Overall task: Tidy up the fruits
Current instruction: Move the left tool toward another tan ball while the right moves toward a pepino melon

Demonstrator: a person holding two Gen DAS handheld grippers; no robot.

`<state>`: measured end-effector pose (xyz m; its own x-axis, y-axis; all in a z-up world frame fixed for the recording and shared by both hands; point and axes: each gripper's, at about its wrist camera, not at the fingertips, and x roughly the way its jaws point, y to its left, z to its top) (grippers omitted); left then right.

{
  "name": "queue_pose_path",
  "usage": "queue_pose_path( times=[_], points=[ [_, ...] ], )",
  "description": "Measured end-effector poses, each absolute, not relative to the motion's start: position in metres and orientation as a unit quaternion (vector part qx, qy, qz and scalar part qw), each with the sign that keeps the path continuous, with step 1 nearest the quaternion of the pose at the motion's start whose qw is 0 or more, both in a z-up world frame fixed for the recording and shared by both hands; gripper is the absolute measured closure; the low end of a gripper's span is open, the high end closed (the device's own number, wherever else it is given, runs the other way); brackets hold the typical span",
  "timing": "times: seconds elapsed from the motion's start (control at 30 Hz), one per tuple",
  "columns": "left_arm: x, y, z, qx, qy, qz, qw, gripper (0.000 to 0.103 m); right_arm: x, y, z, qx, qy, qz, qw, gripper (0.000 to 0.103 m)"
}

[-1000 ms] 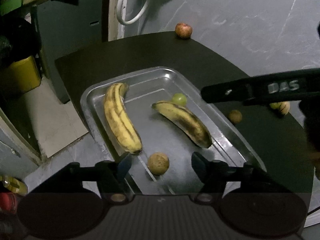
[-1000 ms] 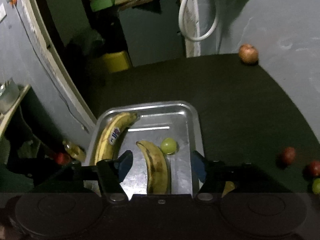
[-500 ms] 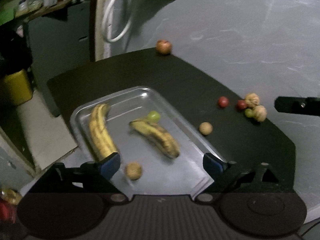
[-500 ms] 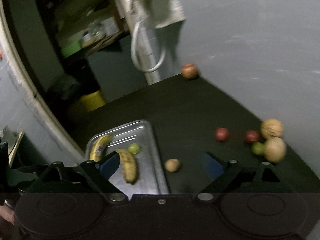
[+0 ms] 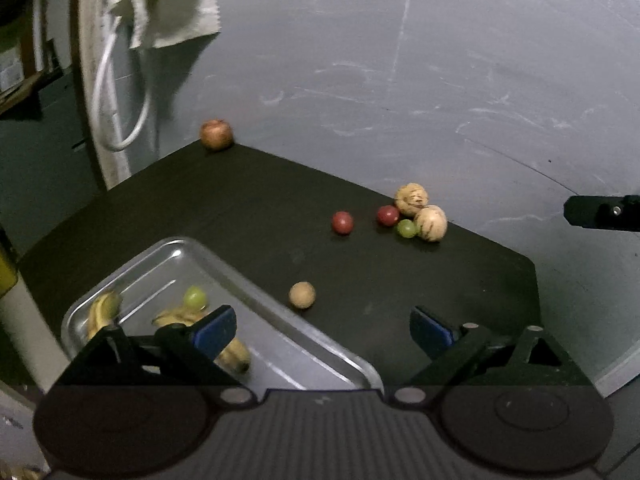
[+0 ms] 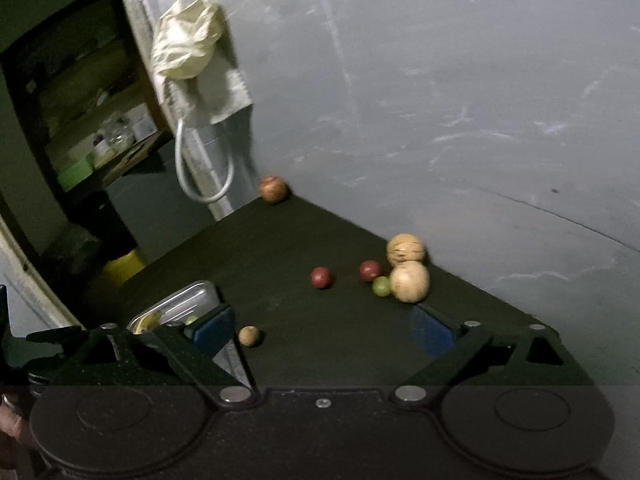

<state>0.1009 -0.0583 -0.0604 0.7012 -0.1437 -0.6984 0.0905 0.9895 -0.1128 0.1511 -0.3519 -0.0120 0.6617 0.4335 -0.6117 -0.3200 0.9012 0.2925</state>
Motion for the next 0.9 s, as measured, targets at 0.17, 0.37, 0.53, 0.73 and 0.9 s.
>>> queue_pose_path(
  times=[0.17, 0.37, 0.53, 0.73, 0.9],
  points=[
    [0.117, -0.058, -0.068, -0.028, 0.389, -0.079, 0.917, 0.007, 0.151, -0.354, -0.019, 0.084, 0.365, 0.185, 0.909, 0.008],
    [0.131, -0.056, -0.079, -0.021, 0.400, -0.096, 0.911, 0.007, 0.159, -0.345, -0.028, 0.080, 0.377, 0.175, 0.906, 0.008],
    [0.147, -0.058, -0.090, -0.012, 0.404, -0.107, 0.908, 0.007, 0.169, -0.337, -0.037, 0.074, 0.388, 0.172, 0.902, 0.008],
    [0.171, -0.063, -0.109, -0.008, 0.413, -0.109, 0.904, 0.008, 0.185, -0.329, -0.050, 0.064, 0.403, 0.171, 0.897, 0.008],
    [0.191, -0.067, -0.123, 0.007, 0.420, -0.109, 0.901, 0.010, 0.203, -0.323, -0.062, 0.056, 0.413, 0.172, 0.892, 0.008]
  ],
)
